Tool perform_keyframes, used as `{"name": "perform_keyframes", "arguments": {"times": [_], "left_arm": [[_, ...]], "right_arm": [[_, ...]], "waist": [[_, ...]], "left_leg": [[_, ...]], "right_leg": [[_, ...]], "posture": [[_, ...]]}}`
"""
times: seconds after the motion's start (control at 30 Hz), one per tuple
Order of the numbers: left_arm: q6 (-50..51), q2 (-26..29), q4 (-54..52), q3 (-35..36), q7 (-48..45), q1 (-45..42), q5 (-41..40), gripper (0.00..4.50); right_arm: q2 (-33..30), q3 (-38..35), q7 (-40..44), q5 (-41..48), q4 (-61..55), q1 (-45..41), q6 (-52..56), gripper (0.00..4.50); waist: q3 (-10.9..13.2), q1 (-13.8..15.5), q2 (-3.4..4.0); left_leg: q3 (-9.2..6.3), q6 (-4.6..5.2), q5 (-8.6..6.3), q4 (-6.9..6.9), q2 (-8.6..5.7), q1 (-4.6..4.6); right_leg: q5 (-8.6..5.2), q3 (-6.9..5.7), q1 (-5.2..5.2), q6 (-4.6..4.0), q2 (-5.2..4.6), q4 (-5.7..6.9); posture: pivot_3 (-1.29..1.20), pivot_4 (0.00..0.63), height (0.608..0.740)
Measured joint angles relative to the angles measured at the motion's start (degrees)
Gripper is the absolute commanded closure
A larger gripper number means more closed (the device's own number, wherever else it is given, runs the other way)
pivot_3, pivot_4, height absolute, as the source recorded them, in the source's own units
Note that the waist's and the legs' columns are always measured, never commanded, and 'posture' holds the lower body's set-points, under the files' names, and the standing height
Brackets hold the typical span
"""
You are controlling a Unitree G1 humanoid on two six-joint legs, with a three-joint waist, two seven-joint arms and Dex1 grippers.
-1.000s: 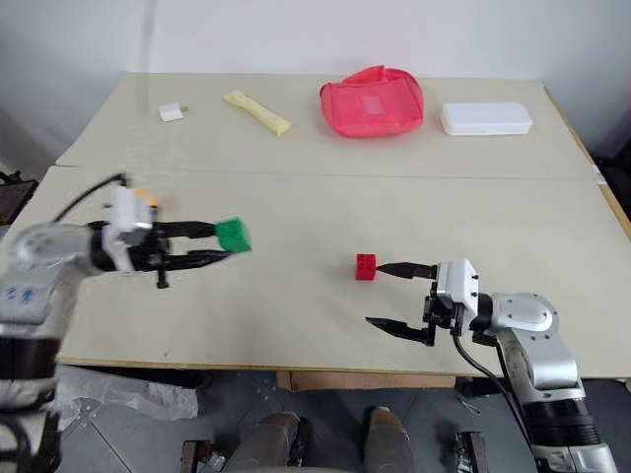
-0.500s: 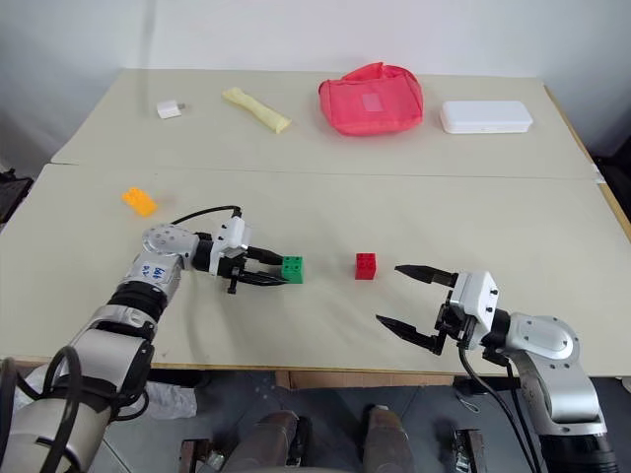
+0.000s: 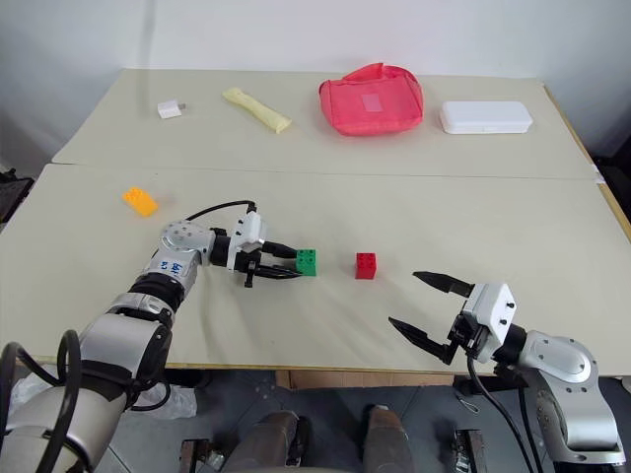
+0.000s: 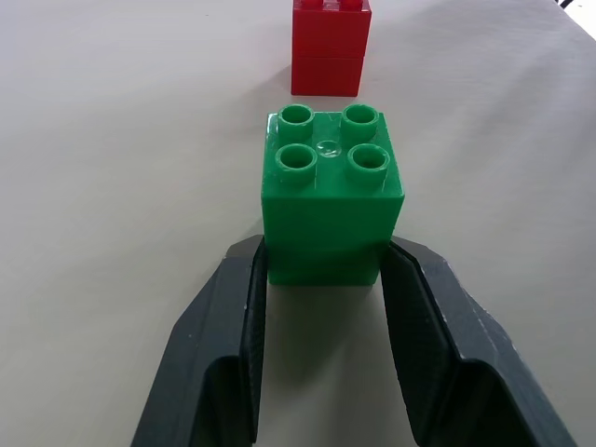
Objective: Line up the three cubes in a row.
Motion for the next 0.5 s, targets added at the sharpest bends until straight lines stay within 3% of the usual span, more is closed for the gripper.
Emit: {"name": "perform_keyframes", "arguments": {"times": [0.23,0.37,0.5], "left_arm": [[-2.2,2.0,-5.6,5.5,2.2,5.1,-2.6,0.18],[4.5,9.1,-27.3,13.0,3.8,23.3,-10.6,0.18],[14.0,11.7,-48.9,21.3,12.3,40.0,-16.6,0.09]], "right_arm": [[1.1,2.9,0.1,0.0,0.2,-5.1,0.1,0.0],[2.9,7.1,1.3,0.7,2.1,-11.7,1.6,0.0],[5.0,9.3,1.4,1.2,5.4,-17.5,3.0,0.0]], "waist": [[0.0,-0.8,0.0],[0.0,-3.0,0.0],[0.0,-1.9,0.0]], "left_leg": [[0.02,-0.07,0.02,-0.03,0.12,0.01],[0.01,-0.23,-0.01,-0.12,0.34,0.04],[-0.27,-0.3,-0.01,-0.03,0.35,0.05]], "right_leg": [[0.0,0.06,-0.07,-0.01,0.0,0.0],[-0.05,0.18,-0.13,-0.1,-0.17,0.0],[-0.09,0.33,0.02,-0.19,-0.23,-0.05]], "posture": [[0.0,0.15,0.74],[0.0,0.15,0.74],[0.0,0.15,0.74]]}}
